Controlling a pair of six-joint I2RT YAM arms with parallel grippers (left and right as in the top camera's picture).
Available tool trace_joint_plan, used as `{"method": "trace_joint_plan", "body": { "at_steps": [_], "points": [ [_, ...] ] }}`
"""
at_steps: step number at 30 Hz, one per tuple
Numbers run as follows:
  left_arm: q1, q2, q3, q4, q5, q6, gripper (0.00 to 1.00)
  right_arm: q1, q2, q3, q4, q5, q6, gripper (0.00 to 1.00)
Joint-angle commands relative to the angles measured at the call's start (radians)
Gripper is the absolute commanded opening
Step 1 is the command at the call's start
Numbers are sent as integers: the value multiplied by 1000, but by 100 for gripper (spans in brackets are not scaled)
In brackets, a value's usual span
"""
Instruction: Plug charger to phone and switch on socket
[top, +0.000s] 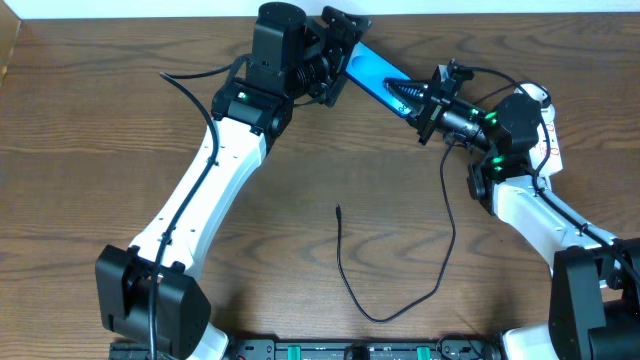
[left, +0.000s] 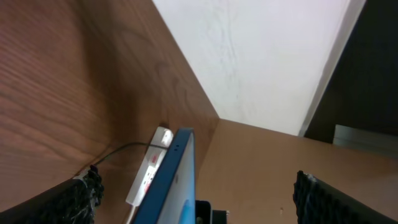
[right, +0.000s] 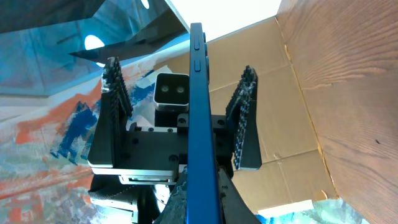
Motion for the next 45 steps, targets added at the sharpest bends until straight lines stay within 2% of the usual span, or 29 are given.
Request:
{"method": "trace_joint_plan", "body": {
  "at_steps": [1, 12, 20, 24, 27, 29, 34, 41, 45],
  "points": [
    [4, 0, -4, 12, 13, 24, 98, -2, -36, 13, 18, 31, 6, 1],
    [4, 2, -4, 13, -7, 24, 99, -2, -36, 13, 85, 74, 6, 1],
    [4, 10, -4, 12, -10, 24, 87, 0, -36, 13, 88, 75, 6, 1],
    [4, 13, -4, 12, -10, 24, 86, 0, -36, 13, 88, 74, 6, 1],
    [4, 14, -4, 13, -10, 24, 81, 0, -36, 13, 88, 68, 6, 1],
    [4, 14, -4, 13, -10, 24, 72, 5, -36, 13, 88, 64, 6, 1],
    [4, 14, -4, 13, -9, 24, 60, 27, -36, 13, 88, 67, 6, 1],
    [4, 14, -4, 12, -9, 24, 51, 33, -36, 13, 88, 68, 6, 1],
    [3, 14, -4, 12, -9, 24, 41, 33, -36, 13, 88, 67, 6, 1]
  ]
}}
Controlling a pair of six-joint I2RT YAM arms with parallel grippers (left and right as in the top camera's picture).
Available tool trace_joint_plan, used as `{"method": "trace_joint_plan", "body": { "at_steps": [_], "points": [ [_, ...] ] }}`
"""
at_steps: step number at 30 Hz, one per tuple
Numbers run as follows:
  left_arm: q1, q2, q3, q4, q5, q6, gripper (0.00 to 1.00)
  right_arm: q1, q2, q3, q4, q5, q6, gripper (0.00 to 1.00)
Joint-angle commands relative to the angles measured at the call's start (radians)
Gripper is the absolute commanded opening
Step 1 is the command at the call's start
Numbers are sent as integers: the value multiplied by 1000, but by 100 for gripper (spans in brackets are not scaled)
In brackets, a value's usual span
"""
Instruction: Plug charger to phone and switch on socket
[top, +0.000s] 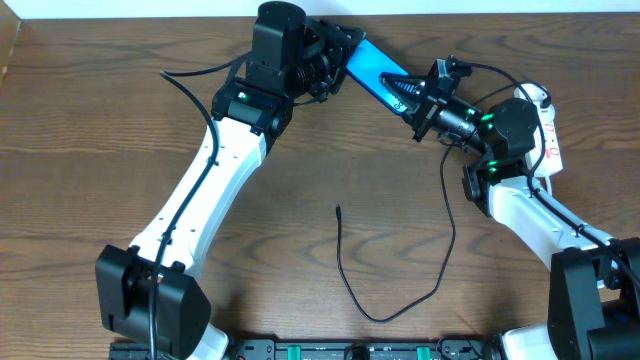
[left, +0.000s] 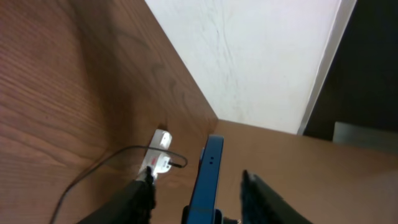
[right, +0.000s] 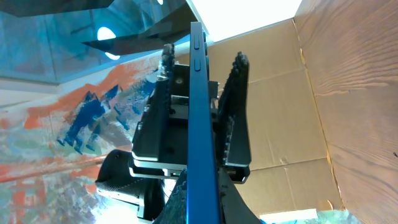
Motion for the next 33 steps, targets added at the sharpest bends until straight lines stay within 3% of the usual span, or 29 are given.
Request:
{"method": "trace_joint_plan", "body": {
  "at_steps": [1, 11, 15, 18, 27, 33],
  "points": [
    [3, 14, -4, 2, -5, 8, 39, 4, -35, 13, 14, 16, 5, 1],
    [3, 14, -4, 2, -5, 8, 27, 4, -35, 13, 14, 13, 5, 1],
    [3, 14, -4, 2, -5, 8, 13, 11, -35, 13, 18, 13, 5, 1],
    [3, 14, -4, 2, -5, 8, 8, 15, -35, 13, 18, 13, 5, 1],
    [3, 14, -4, 2, -5, 8, 8, 15, -35, 13, 18, 13, 5, 1],
    [3, 14, -4, 2, -5, 8, 8, 15, -35, 13, 18, 13, 5, 27]
  ]
}}
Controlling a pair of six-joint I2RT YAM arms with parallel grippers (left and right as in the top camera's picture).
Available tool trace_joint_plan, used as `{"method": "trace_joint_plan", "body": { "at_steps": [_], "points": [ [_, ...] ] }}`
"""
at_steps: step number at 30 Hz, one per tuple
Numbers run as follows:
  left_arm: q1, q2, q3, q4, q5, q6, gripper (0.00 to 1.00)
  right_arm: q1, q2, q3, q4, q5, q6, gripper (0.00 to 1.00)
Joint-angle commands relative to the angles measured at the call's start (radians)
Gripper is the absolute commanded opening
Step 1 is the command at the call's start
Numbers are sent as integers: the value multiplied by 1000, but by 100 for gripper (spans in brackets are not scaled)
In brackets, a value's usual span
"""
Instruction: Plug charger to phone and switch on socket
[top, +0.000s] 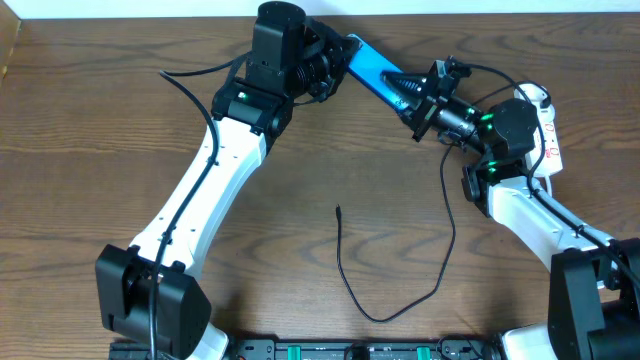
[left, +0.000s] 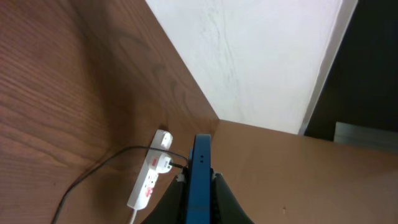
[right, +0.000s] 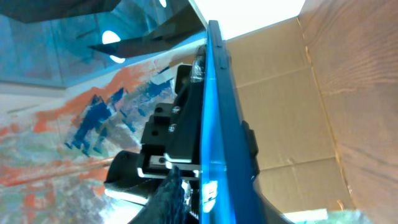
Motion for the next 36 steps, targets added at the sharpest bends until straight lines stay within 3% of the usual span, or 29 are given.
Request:
{"method": "trace_joint_plan", "body": {
  "at_steps": [1, 4, 6, 8, 12, 13, 19, 24, 29, 36],
  "points": [
    [3, 13, -4, 3, -5, 3, 7, 10, -32, 13, 7, -2, -30, 28],
    [3, 13, -4, 3, -5, 3, 8, 10, -32, 13, 7, -1, -30, 30],
    [3, 13, -4, 3, -5, 3, 7, 9, -32, 13, 7, -2, -30, 38],
    [5, 13, -4, 3, -5, 3, 7, 9, -32, 13, 7, -3, -30, 52],
    [19, 13, -4, 3, -5, 3, 7, 7, -32, 13, 7, -19, -30, 95],
    [26, 13, -4, 3, -4, 3, 7, 3, -32, 13, 7, -29, -30, 99],
    [87, 13, -4, 3, 62, 2, 8, -31, -32, 13, 6, -99, -32, 99],
    [188, 13, -4, 0, 269, 23, 7, -78, -31, 13, 3, -224, -164, 99],
    [283, 13, -4, -2, 482, 233, 7, -103, -32, 13, -42, -327, -331, 99],
    [401, 13, -4, -2, 910, 505, 8, -96, -31, 13, -97, -412, -561, 99]
  ]
}}
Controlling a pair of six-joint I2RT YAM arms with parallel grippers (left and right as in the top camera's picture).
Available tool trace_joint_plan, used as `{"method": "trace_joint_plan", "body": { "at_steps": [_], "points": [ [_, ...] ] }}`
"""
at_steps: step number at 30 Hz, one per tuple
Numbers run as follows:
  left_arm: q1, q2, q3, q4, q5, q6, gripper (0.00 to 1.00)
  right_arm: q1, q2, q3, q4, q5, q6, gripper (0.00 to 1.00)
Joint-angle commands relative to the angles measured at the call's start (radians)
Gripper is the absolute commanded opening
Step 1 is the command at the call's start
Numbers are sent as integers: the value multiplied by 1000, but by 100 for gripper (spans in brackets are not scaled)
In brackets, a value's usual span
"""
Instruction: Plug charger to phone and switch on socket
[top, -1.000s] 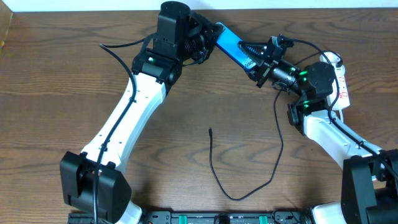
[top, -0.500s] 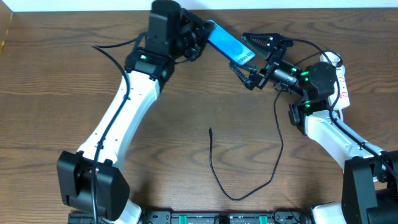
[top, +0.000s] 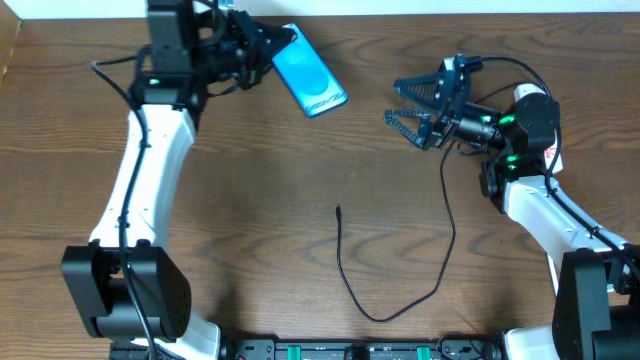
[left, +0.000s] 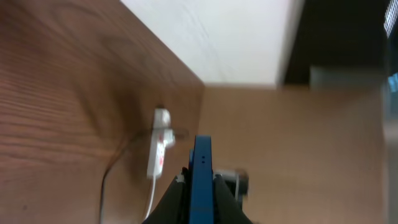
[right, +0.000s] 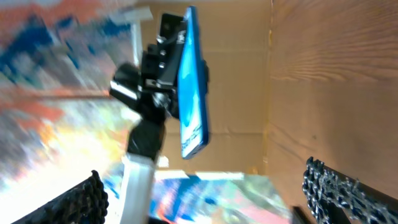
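Observation:
My left gripper (top: 268, 42) is shut on one end of the blue phone (top: 310, 70), held in the air over the table's far middle; the phone (left: 201, 180) stands edge-on between its fingers. Apart from it to the right, my right gripper (top: 412, 100) is open and holds nothing; the phone (right: 189, 87) shows ahead of it. The black charger cable (top: 400, 270) lies loose on the table, its plug tip (top: 338, 209) near the middle. The white socket strip (top: 545, 120) lies at the far right behind my right arm.
The brown wooden table (top: 250, 230) carries only the cable and the strip. The cable runs up to the socket strip (left: 158, 152) at the right. A white wall lies beyond the far edge.
My right gripper has let go of the phone and now stands open, drawn back to the right. My left arm has swung left, carrying the phone with it.
The right gripper held the phone up while the left gripper stood open around its other end. The left fingers were then closer in, and then shut on the phone, both grippers holding it. Now only the left holds it, further left.

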Motion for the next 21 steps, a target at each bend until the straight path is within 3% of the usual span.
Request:
{"method": "trace_joint_plan", "body": {
  "at_steps": [1, 9, 15, 21],
  "points": [
    [56, -2, 2, 5, 363, 213, 7, 10, -21, 13, -31, -84, -208, 99],
    [195, -2, 2, 5, 552, 228, 8, 120, -20, 13, -304, -31, -418, 99],
    [269, -2, 0, 5, 572, 228, 7, 278, -20, 13, -641, 270, -600, 99],
    [294, -2, -2, 5, 571, 228, 7, 364, -20, 14, -853, 547, -700, 99]
  ]
}}
